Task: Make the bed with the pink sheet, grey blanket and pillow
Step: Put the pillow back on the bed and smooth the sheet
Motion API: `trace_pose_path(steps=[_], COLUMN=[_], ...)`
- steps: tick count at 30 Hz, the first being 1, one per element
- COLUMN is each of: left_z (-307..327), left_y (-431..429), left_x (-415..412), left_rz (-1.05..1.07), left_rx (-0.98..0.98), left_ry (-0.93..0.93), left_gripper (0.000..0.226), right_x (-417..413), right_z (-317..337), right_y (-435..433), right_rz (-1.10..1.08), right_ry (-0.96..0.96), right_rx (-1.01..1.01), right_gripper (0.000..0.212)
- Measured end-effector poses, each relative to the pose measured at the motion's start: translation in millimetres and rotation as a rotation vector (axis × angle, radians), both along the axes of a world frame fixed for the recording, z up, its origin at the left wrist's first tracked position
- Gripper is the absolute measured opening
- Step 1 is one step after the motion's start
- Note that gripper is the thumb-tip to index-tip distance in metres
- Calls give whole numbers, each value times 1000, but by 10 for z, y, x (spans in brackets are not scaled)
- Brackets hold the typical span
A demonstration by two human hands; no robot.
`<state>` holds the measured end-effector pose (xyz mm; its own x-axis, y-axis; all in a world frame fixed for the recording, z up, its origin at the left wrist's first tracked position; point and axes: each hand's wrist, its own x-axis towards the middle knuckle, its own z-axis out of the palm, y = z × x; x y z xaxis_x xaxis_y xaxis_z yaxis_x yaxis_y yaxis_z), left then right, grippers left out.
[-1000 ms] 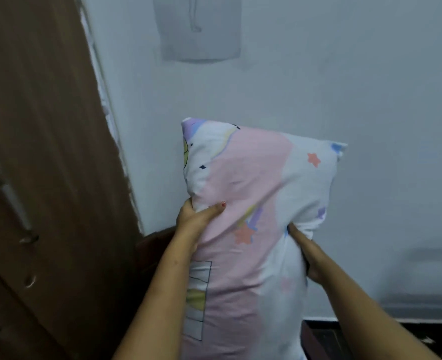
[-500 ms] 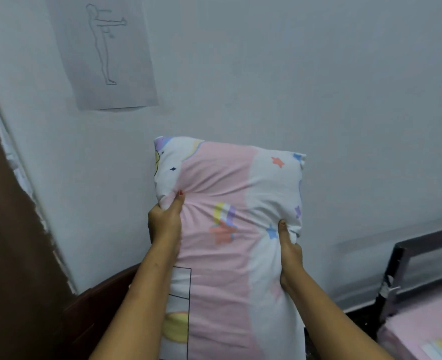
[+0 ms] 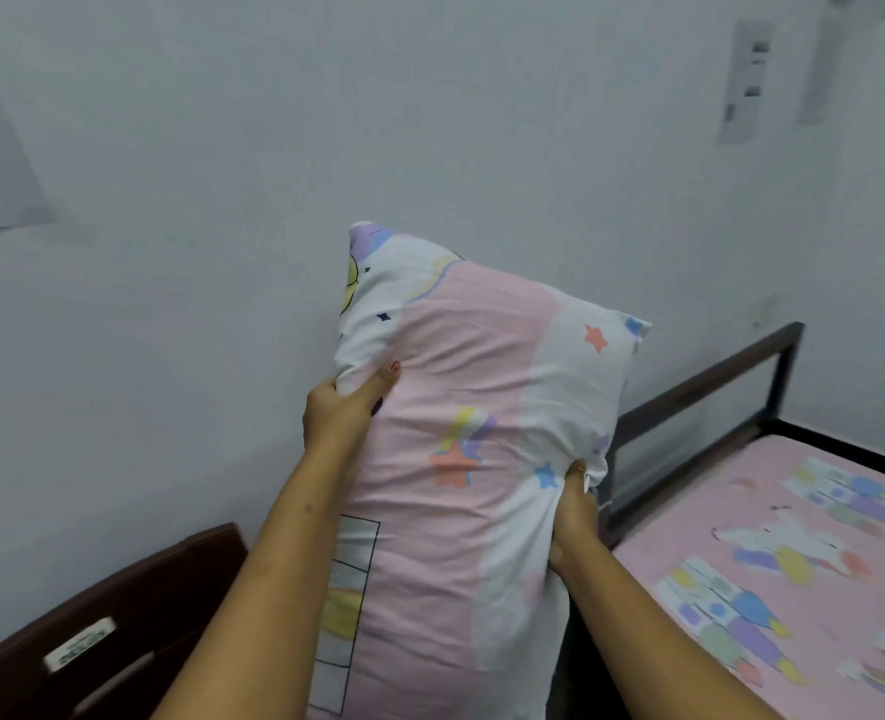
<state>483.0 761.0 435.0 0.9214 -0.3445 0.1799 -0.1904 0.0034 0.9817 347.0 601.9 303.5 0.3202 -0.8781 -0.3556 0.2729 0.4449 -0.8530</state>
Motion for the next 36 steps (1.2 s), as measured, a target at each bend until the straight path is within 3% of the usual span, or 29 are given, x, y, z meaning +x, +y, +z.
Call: trace_pose_path(steps=[4, 8, 14, 20, 26, 29, 33, 36], left_z=[-84, -229, -527, -593, -697, -796, -933, -996], left_y=[-612, -1265, -2298, -3098, -3917, -4353, -5029, -5491], left_x=[-512, -1140, -1949, -2541, -2768, -2757, -2568, -2372], left_rz=[-279, -480, -356, -394, -441, -504, -619, -739], left_rx=[74, 106, 97, 75, 59, 77, 133, 197], left_ry=[46, 113, 57, 68, 111, 143, 137, 118], left_gripper=[55, 43, 26, 9, 15, 12, 16, 26], right_x=[-650, -1440, -2497, -3238, -3598, -3643, -3462, -3257], right_z=[-111, -228, -259, -232, -392, -446, -631, -737], right_y=[-533, -1078, -1763, -2394, -2862, -3091, -3609, -4007], right_rz=[-123, -215, -338, -474, -317, -218, -344, -474], right_ry=[74, 114, 164, 246, 42, 51, 143, 177], right_rx=[56, 67, 91, 70, 54, -24, -9, 82], right_gripper=[49, 54, 59, 61, 76, 89, 95, 84])
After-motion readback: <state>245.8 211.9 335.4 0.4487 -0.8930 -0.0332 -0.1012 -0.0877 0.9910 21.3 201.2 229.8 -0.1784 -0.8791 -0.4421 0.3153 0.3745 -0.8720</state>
